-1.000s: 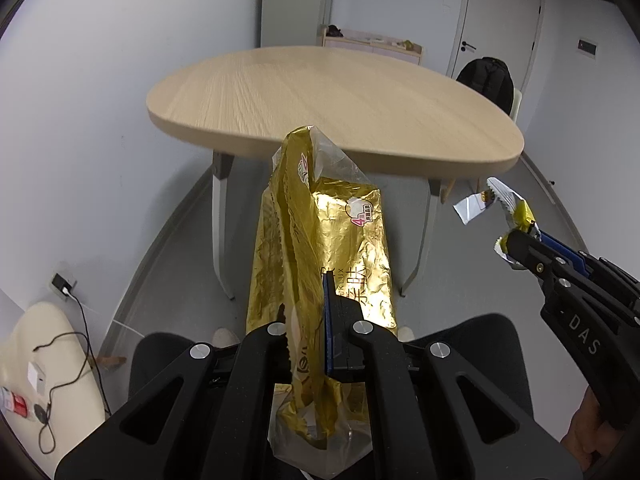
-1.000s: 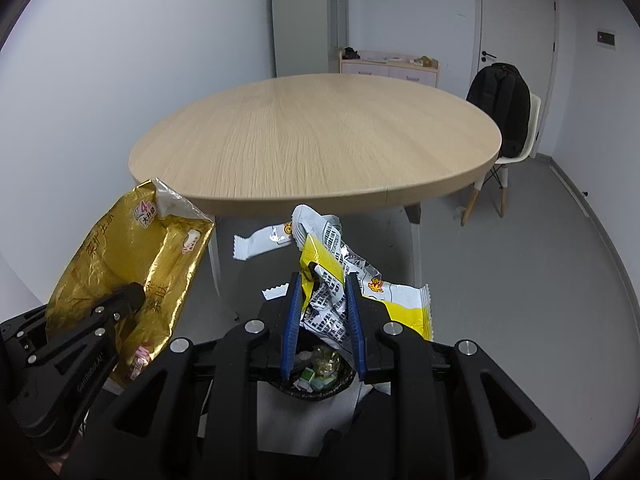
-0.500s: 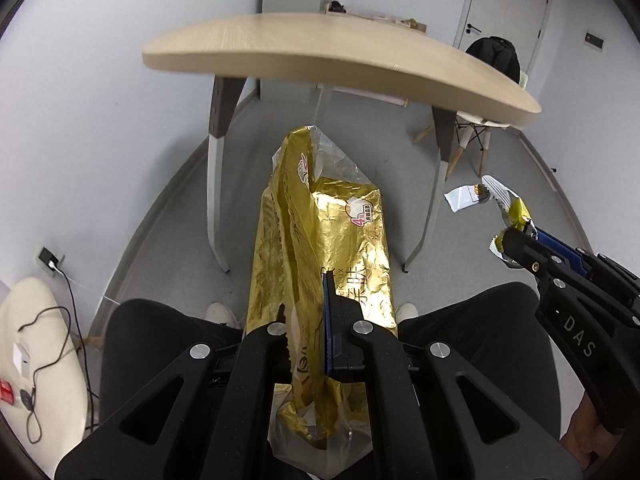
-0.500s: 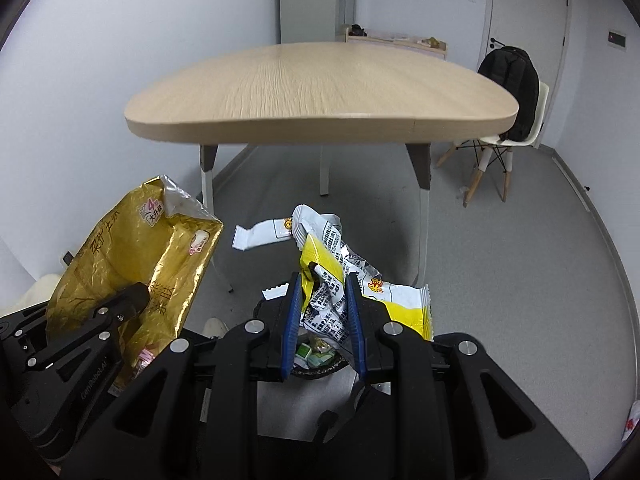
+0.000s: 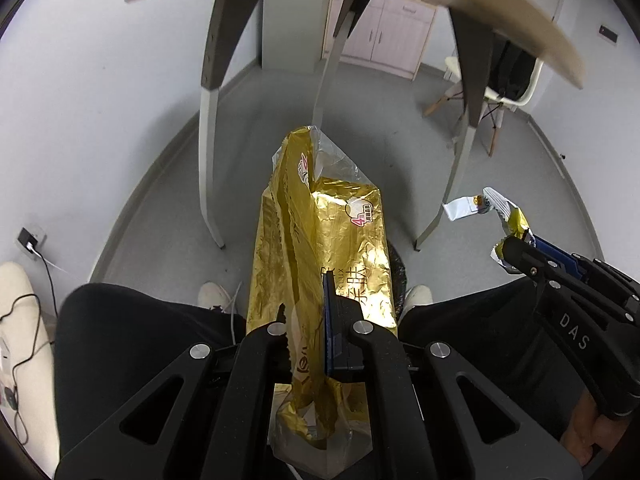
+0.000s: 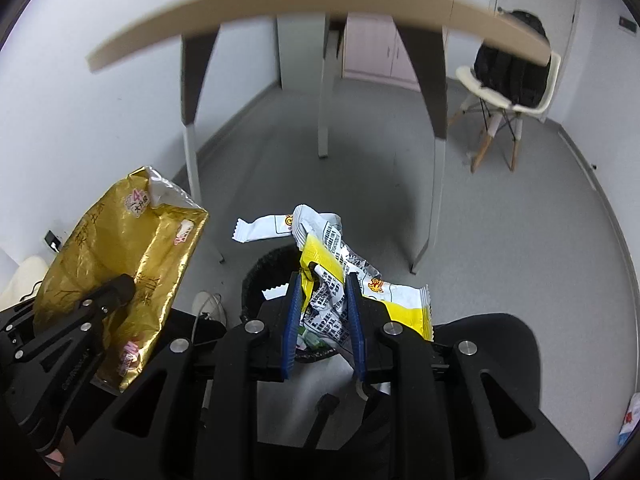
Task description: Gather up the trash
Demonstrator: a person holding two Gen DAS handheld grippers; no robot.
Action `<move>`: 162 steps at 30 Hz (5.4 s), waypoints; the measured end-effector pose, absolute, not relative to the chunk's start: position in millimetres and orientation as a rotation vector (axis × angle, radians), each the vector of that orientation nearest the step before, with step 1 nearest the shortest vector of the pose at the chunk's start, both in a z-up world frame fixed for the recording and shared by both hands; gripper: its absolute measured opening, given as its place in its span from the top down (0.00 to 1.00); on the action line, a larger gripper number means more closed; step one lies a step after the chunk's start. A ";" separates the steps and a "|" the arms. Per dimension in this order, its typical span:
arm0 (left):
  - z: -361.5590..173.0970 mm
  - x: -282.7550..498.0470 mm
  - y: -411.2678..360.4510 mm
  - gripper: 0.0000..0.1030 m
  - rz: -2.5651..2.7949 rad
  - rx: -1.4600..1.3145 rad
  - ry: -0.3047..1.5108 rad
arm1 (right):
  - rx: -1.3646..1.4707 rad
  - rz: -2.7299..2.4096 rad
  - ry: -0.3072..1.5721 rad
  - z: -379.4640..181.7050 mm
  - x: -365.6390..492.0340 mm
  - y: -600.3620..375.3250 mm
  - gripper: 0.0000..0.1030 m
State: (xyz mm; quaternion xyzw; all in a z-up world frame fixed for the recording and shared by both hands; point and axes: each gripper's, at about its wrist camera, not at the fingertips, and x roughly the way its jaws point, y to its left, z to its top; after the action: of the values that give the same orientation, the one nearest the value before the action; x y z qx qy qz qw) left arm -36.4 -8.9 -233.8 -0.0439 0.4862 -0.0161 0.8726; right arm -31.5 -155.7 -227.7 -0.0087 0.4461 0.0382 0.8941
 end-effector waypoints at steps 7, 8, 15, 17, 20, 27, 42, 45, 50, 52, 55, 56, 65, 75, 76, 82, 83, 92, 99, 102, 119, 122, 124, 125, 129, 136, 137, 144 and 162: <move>-271.2 -1.2 0.6 0.97 -0.018 -0.097 1.080 | -0.002 0.085 1.003 -267.6 9.2 -158.5 0.80; -275.1 1.4 2.7 0.97 -0.015 -0.098 1.088 | 0.002 0.087 1.013 -272.9 14.1 -158.7 0.80; -302.6 34.5 2.7 0.97 -0.015 -0.071 1.123 | 0.020 0.106 1.088 -309.2 48.8 -158.5 0.79; -310.5 42.2 1.3 0.97 -0.023 -0.061 1.127 | 0.006 0.104 1.104 -318.4 56.7 -156.2 0.79; -321.8 51.2 -0.8 0.97 -0.041 -0.064 1.143 | -0.009 0.104 1.134 -333.8 71.3 -150.3 0.79; -346.2 73.8 1.7 0.97 -0.048 -0.060 1.159 | -0.020 0.094 1.206 -367.8 95.1 -140.3 0.79; -372.3 90.6 12.1 0.97 -0.013 -0.071 1.226 | -0.011 0.110 1.269 -405.5 112.3 -136.3 0.66; -372.4 91.3 7.5 0.97 -0.021 -0.064 1.227 | -0.013 0.114 1.267 -404.7 111.4 -134.3 0.54; -378.2 93.7 0.7 0.97 -0.044 -0.058 1.244 | -0.010 0.115 1.228 -395.8 109.2 -138.3 0.29; -381.7 94.8 -4.5 0.97 -0.059 -0.063 1.258 | 0.002 0.107 1.209 -393.5 107.6 -143.9 0.24; -382.4 95.1 -13.3 0.97 -0.085 -0.069 1.263 | 0.023 0.099 1.195 -390.7 104.0 -155.2 0.20; -382.0 95.6 -16.5 0.97 -0.091 -0.071 1.262 | 0.028 0.094 1.187 -389.6 102.2 -159.4 0.20; -386.3 93.1 -42.6 0.95 -0.140 -0.040 1.267 | 0.048 0.028 1.153 -386.2 96.0 -191.7 0.11; -384.2 91.0 -49.5 0.51 -0.139 -0.022 1.231 | 0.083 -0.019 1.146 -384.2 94.1 -206.5 0.11; -383.3 90.9 -49.1 0.47 -0.135 -0.021 1.226 | 0.086 -0.024 1.144 -383.9 94.2 -207.2 0.11; -375.8 88.2 -43.1 0.24 -0.096 -0.018 1.202 | 0.098 -0.024 1.132 -380.7 93.4 -211.6 0.11; -373.6 87.6 -42.0 0.22 -0.094 -0.022 1.199 | 0.096 -0.024 1.131 -380.6 93.3 -211.8 0.11; -320.5 70.9 -26.5 0.06 -0.079 -0.047 1.116 | 0.056 -0.031 1.081 -347.5 81.9 -210.6 0.11; -259.1 47.9 -19.8 0.06 -0.068 -0.047 1.019 | 0.035 -0.029 1.003 -297.5 61.0 -212.0 0.11; -226.3 33.1 -15.0 0.06 -0.066 -0.054 0.971 | 0.029 -0.023 0.960 -270.3 48.2 -210.6 0.11; -91.5 -72.3 -1.9 0.06 -0.045 -0.056 0.718 | 0.014 0.034 0.680 -126.5 -55.8 -198.3 0.08; -78.7 -88.0 -1.5 0.06 -0.034 -0.053 0.695 | 0.003 0.044 0.650 -111.6 -75.4 -197.2 0.08; -73.4 -94.4 -0.8 0.06 -0.031 -0.053 0.686 | -0.015 0.039 0.626 -104.1 -87.5 -196.2 0.08; -71.8 -98.3 -1.5 0.06 -0.035 -0.051 0.683 | -0.021 0.037 0.615 -100.8 -94.0 -196.1 0.08; -70.1 -107.4 -3.4 0.06 -0.035 -0.029 0.683 | -0.031 0.051 0.594 -97.0 -109.2 -197.5 0.08; -63.2 -106.8 -5.3 0.06 -0.045 -0.029 0.674 | -0.008 0.061 0.594 -90.4 -110.5 -205.1 0.08; -63.7 -106.1 -6.0 0.06 -0.046 -0.027 0.674 | -0.004 0.060 0.593 -89.8 -109.2 -205.8 0.08; -64.8 -104.3 -6.6 0.06 -0.046 -0.024 0.678 | 0.017 0.069 0.609 -90.9 -103.4 -207.0 0.08; -72.0 -102.8 -3.9 0.06 -0.036 -0.021 0.691 | 0.011 0.069 0.629 -94.0 -100.5 -203.1 0.08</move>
State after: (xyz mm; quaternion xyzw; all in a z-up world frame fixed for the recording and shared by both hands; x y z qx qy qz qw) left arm -102.8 -3.9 -72.0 -0.0101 0.3389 -0.0177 0.9406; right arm -100.5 -203.1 -94.0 0.0055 0.3093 0.0337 0.9503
